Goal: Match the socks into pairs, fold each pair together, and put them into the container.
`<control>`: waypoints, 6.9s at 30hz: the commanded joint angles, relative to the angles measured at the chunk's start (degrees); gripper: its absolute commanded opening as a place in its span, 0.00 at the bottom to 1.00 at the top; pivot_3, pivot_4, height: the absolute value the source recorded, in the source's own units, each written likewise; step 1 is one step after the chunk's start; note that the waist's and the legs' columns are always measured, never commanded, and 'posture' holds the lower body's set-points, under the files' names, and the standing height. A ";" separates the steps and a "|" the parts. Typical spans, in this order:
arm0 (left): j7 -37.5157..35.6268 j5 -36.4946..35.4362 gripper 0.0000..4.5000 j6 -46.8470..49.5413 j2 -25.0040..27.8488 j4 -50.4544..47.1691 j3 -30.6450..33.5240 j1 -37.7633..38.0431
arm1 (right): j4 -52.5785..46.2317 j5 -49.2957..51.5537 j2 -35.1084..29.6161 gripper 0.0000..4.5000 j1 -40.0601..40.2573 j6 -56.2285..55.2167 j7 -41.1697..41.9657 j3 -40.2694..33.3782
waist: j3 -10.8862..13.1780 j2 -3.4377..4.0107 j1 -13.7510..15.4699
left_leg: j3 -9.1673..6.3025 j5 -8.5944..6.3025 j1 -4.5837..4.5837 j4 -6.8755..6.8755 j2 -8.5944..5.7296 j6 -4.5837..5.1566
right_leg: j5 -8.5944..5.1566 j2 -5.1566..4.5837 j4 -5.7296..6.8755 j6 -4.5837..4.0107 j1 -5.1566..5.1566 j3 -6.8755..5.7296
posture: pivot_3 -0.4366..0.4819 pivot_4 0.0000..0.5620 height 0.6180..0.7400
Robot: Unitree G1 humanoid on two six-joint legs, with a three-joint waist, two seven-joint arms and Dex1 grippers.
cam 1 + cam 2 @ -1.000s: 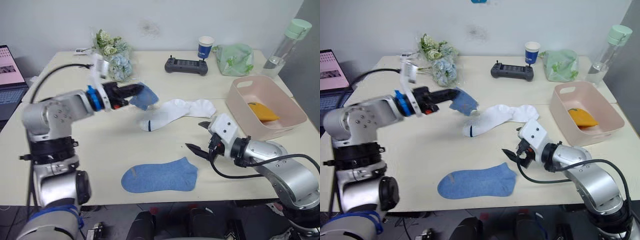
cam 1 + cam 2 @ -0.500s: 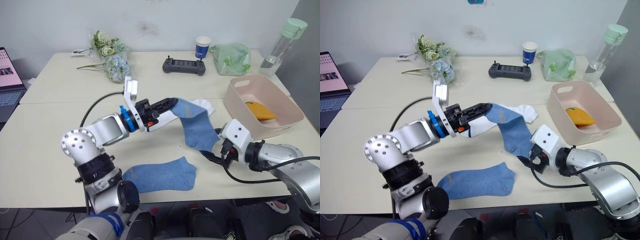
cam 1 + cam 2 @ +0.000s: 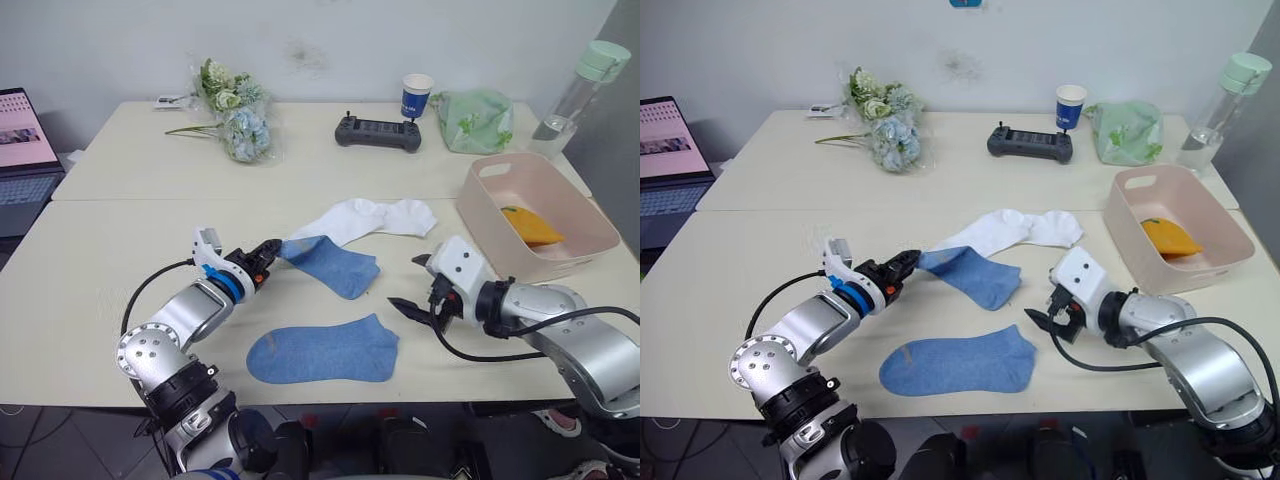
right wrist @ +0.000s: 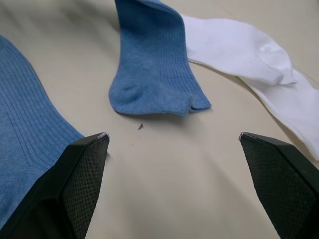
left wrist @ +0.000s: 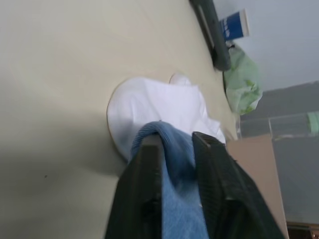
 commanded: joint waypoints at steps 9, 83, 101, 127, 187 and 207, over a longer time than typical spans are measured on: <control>-25.69 6.25 0.99 -11.42 30.50 -6.99 -19.42 11.03 | -0.32 -1.36 3.45 1.00 -1.80 -1.54 -1.00 1.94 | 0.02 -0.05 -0.38 | -0.05 0.01 0.05 -0.08 0.01 -0.01 | 0.00 0.07 0.08 0.00 -0.05 -0.03 | 0.48 0.27 1.00; -50.07 32.64 0.33 -30.71 29.06 3.18 -27.60 22.23 | 17.08 -3.50 19.56 0.38 -6.02 4.08 -11.25 2.32 | -0.08 0.17 -2.10 | -0.14 -0.01 -0.02 -0.13 0.02 0.02 | 0.00 0.08 0.33 -0.01 -0.39 0.07 | 0.48 0.27 1.00; -57.04 41.33 0.86 -41.71 33.23 19.22 -39.98 11.30 | 22.11 -4.30 25.06 0.99 -6.41 1.58 -13.40 1.95 | -0.11 0.23 -1.65 | -0.15 0.00 0.00 -0.17 0.00 0.02 | 0.00 0.07 0.31 -0.01 -0.34 -0.01 | 0.48 0.27 1.00; -60.70 22.50 0.01 -20.06 40.72 -2.74 -26.64 16.71 | 5.58 7.98 24.55 0.00 -7.24 13.70 -7.93 -4.70 | -0.11 0.24 -2.04 | -0.24 -0.01 -0.03 -0.21 0.05 0.03 | 0.00 0.09 0.30 -0.01 -0.38 -0.01 | 0.48 0.27 1.00; -70.62 42.20 0.00 -48.99 49.04 -8.63 -50.56 34.45 | 9.24 0.82 8.77 0.01 2.41 -11.81 7.04 18.26 | -0.03 0.34 -0.48 | -0.06 -0.10 0.77 -0.95 0.05 0.18 | 0.00 0.03 -0.67 -0.03 0.51 0.06 | 0.48 0.27 1.00; -74.52 42.43 0.00 -53.51 49.62 -8.92 -51.19 29.33 | 4.81 6.40 8.26 0.01 6.81 -9.10 6.50 7.93 | 0.02 0.40 -0.68 | -0.13 -0.24 1.80 -1.19 0.12 0.41 | 0.00 0.09 -1.06 -0.02 1.64 0.04 | 0.48 0.27 1.00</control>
